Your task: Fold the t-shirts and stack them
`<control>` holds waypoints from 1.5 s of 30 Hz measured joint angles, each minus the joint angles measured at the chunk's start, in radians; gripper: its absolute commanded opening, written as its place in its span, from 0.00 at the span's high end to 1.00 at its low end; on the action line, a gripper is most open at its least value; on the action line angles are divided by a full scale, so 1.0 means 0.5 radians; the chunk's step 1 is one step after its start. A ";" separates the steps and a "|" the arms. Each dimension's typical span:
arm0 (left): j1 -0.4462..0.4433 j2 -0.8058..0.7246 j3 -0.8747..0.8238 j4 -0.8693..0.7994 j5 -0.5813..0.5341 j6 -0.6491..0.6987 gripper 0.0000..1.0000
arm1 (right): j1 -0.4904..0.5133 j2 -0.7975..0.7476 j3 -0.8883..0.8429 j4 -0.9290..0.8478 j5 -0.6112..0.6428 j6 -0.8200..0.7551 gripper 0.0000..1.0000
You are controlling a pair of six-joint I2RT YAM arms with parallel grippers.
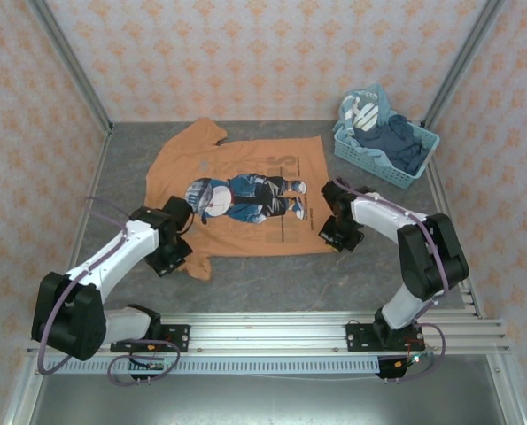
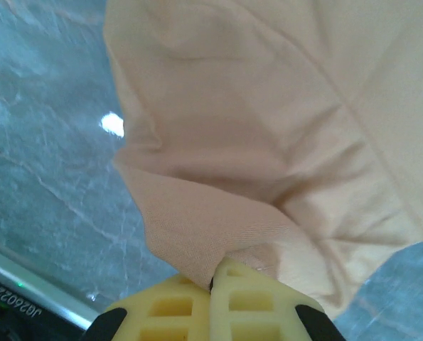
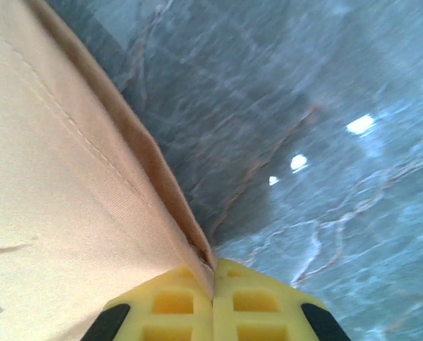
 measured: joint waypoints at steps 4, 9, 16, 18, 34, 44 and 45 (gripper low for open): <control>-0.221 -0.071 -0.092 -0.077 0.068 -0.065 1.00 | -0.023 -0.094 -0.085 -0.079 0.086 -0.081 1.00; -0.327 -0.361 -0.124 -0.169 0.083 -0.145 1.00 | -0.034 -0.216 -0.174 -0.156 0.094 -0.146 1.00; -0.330 -0.367 0.202 -0.210 -0.032 -0.134 1.00 | -0.103 -0.236 -0.164 -0.161 0.036 -0.183 1.00; -0.330 -0.269 0.374 -0.208 -0.083 -0.101 1.00 | -0.134 -0.236 -0.137 -0.162 -0.004 -0.184 1.00; -0.064 0.488 1.266 -0.190 -0.302 0.381 1.00 | -0.283 -0.081 0.259 -0.156 -0.274 -0.113 1.00; 0.034 0.807 1.669 -0.182 -0.414 0.639 1.00 | -0.308 0.056 0.463 -0.140 -0.204 -0.056 1.00; 0.045 0.841 1.714 -0.181 -0.431 0.663 1.00 | -0.312 0.072 0.481 -0.138 -0.192 -0.050 1.00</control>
